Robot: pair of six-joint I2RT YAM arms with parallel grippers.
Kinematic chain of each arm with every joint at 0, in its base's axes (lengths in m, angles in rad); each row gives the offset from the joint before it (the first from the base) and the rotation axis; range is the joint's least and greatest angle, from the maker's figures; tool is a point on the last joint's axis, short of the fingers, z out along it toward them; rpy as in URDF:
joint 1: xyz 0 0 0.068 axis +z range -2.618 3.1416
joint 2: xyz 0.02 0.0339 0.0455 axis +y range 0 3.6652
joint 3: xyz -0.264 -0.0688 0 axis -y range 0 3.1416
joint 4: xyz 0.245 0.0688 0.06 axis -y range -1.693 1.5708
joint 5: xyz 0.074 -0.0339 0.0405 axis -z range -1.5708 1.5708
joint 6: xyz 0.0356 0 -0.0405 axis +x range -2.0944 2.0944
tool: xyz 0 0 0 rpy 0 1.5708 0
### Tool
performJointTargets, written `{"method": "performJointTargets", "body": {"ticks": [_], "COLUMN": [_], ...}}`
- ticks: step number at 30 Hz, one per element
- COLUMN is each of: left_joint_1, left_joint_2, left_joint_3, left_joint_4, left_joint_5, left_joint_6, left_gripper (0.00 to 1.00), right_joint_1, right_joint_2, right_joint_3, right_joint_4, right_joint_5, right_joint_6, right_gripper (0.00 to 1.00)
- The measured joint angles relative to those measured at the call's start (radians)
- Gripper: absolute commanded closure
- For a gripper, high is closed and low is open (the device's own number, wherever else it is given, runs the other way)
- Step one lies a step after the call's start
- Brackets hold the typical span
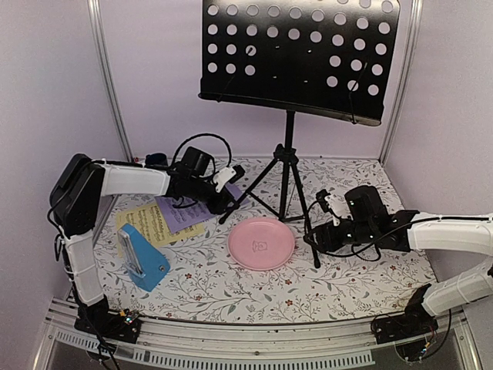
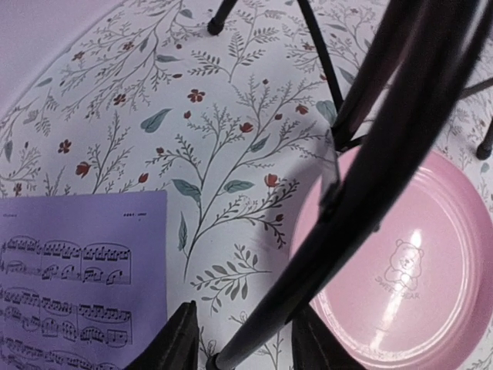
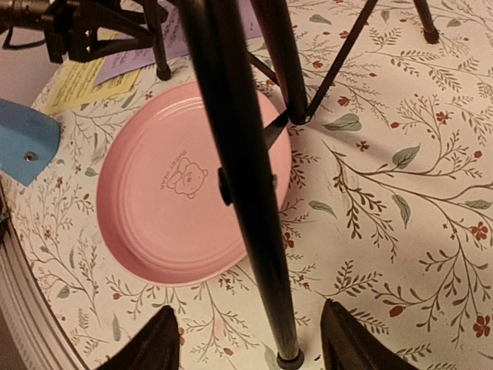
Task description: Set up the instrument practice props
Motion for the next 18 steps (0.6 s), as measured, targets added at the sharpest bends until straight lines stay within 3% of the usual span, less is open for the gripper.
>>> {"method": "performJointTargets", "body": {"ticks": [11,18], "left_joint_1": [-0.011,-0.02], "left_joint_2": [-0.03,-0.03], "left_joint_3": [-0.005,-0.006], "left_joint_4": [0.01,0.037], "left_joint_5": [-0.034,-0.035], "left_joint_6": [-0.049,-0.061], "left_gripper": [0.49,0.49], "right_joint_1": [0.0,0.0], "right_joint_2": [-0.067,0.027], "right_joint_3": [0.128,0.267], "right_joint_4": [0.1,0.244], "right_joint_5": [0.047,0.115], "right_joint_6": [-0.032,-0.123], "right_gripper": [0.3,0.41]}}
